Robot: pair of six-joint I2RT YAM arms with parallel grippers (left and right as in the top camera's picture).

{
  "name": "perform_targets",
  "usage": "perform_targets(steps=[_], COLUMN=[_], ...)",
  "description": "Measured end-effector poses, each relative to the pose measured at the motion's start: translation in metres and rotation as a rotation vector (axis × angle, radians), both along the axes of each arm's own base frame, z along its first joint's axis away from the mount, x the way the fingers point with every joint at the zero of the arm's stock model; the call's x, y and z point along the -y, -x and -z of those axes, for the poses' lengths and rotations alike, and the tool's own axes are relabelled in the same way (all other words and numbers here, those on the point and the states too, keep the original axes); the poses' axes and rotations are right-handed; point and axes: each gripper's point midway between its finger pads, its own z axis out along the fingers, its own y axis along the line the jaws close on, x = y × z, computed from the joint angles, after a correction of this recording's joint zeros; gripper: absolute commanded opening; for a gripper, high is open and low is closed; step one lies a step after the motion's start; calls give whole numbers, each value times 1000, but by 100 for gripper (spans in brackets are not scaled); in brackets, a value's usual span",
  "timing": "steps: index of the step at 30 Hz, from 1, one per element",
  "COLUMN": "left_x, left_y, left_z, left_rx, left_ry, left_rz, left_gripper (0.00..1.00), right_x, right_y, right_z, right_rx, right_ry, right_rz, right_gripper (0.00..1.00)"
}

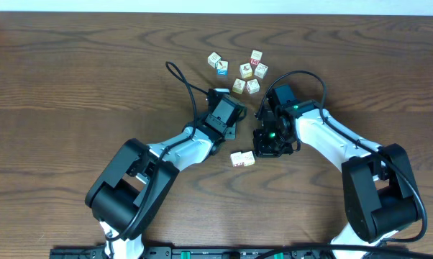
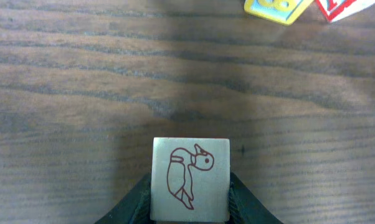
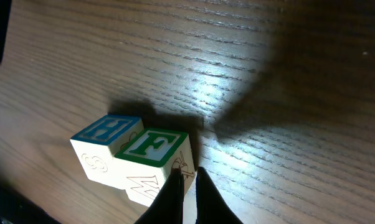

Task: Lift 3 blocks
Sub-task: 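Carry the duck block with the left gripper toward the lined-up blocks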

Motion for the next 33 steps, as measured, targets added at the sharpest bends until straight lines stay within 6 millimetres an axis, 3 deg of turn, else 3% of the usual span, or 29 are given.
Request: perform_targets(steps=[23, 33], left_x=[-24, -39], left_y=[31, 74], left_z=[1, -1], left_rx=[-99, -134], left_ry=[-78, -69], left_rz=[-22, -28], left_gripper=[7, 7], right_x=[0, 0], right_y=[1, 1], right_z=[0, 0], right_rx=[-5, -5], right_ry=[2, 2], right_rz=[2, 2], right_gripper=[6, 5])
